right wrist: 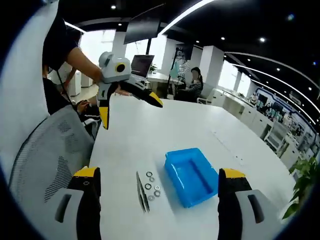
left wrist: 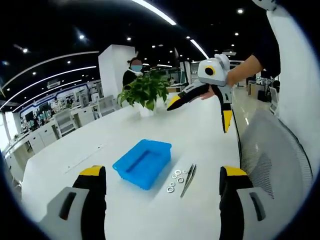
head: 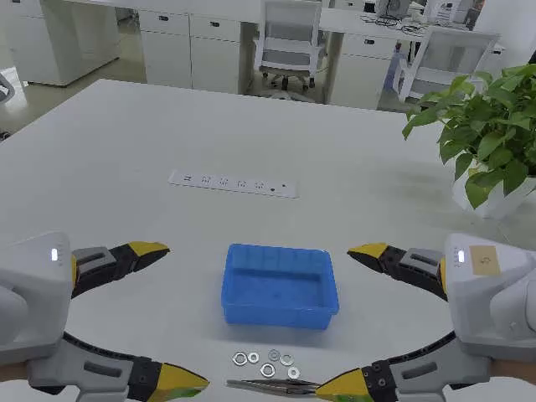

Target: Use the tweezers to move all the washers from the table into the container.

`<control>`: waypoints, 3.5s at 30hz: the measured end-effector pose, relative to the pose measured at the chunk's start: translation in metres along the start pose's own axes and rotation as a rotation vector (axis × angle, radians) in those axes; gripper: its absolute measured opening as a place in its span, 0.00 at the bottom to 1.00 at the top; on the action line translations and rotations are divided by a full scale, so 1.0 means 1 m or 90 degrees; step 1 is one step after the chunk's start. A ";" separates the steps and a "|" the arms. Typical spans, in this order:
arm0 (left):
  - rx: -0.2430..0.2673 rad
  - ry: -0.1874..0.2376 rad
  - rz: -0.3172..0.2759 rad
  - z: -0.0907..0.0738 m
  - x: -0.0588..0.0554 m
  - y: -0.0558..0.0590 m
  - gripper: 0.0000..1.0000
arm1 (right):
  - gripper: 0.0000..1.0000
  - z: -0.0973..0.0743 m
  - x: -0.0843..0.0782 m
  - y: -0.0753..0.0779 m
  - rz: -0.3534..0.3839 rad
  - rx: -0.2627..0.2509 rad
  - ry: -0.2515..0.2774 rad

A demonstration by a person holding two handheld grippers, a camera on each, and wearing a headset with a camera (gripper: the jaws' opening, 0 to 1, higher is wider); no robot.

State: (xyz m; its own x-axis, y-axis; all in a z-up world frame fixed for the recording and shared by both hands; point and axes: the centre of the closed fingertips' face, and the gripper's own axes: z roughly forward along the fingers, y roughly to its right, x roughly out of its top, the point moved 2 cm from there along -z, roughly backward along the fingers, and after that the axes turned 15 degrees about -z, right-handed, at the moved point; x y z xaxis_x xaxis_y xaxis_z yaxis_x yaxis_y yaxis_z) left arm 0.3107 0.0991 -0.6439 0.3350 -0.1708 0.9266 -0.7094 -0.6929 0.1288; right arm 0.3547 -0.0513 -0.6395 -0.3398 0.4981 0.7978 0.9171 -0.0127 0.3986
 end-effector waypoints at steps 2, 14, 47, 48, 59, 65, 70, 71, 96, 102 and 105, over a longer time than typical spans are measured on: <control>-0.002 0.000 -0.001 0.001 0.000 0.000 1.00 | 0.99 -0.001 -0.001 -0.001 0.004 0.000 0.000; 0.000 0.004 -0.004 0.002 0.001 -0.001 1.00 | 0.99 -0.003 -0.003 0.000 0.015 -0.005 -0.001; -0.003 0.001 -0.002 0.000 -0.002 0.001 1.00 | 0.99 -0.005 -0.003 -0.004 0.007 -0.005 -0.012; -0.002 0.002 -0.004 0.000 -0.002 0.001 1.00 | 0.99 -0.005 -0.003 -0.004 0.007 -0.005 -0.011; -0.001 0.003 -0.006 0.003 -0.001 0.000 1.00 | 0.99 -0.003 -0.004 -0.006 0.007 -0.002 -0.014; -0.007 -0.007 -0.007 0.008 -0.007 0.001 1.00 | 0.99 -0.002 -0.011 -0.010 0.016 0.004 -0.017; -0.014 -0.023 -0.012 0.014 -0.016 0.002 1.00 | 0.99 0.001 -0.017 -0.016 0.024 0.014 -0.021; -0.015 -0.026 -0.014 0.015 -0.018 0.002 1.00 | 0.99 0.002 -0.018 -0.017 0.025 0.018 -0.022; -0.088 -0.158 0.003 0.069 -0.089 0.013 0.85 | 0.73 0.054 -0.059 -0.060 0.070 0.134 -0.057; -0.114 -0.188 0.000 0.082 -0.101 0.016 0.72 | 0.61 0.068 -0.065 -0.070 0.039 0.176 -0.082; -0.123 -0.204 0.007 0.085 -0.106 0.016 0.63 | 0.55 0.073 -0.068 -0.075 0.026 0.202 -0.094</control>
State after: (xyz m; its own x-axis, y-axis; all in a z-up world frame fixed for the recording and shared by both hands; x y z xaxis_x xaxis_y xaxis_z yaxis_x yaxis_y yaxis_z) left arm 0.3167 0.0465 -0.7700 0.4822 -0.4095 0.7744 -0.8076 -0.5504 0.2118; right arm 0.3242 -0.0205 -0.7569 -0.2892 0.6230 0.7268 0.9562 0.2236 0.1888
